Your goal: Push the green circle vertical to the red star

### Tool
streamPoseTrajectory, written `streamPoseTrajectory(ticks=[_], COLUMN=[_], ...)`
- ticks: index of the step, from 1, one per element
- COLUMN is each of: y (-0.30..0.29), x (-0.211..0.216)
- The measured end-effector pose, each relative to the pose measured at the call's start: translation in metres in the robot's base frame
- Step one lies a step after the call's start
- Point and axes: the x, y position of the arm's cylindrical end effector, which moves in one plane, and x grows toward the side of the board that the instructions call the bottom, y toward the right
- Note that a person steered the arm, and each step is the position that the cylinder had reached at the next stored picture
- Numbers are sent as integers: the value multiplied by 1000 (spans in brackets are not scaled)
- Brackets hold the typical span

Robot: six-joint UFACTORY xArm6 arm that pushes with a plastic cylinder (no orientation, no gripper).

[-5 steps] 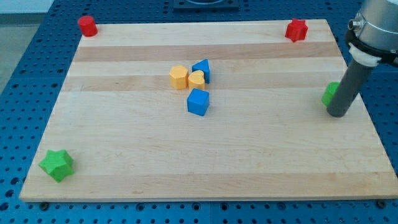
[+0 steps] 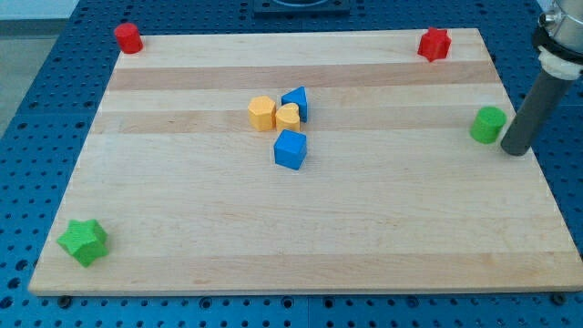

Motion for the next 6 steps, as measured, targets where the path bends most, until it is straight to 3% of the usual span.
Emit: streamPoseTrajectory(ticks=[6], y=[-80], x=[-56])
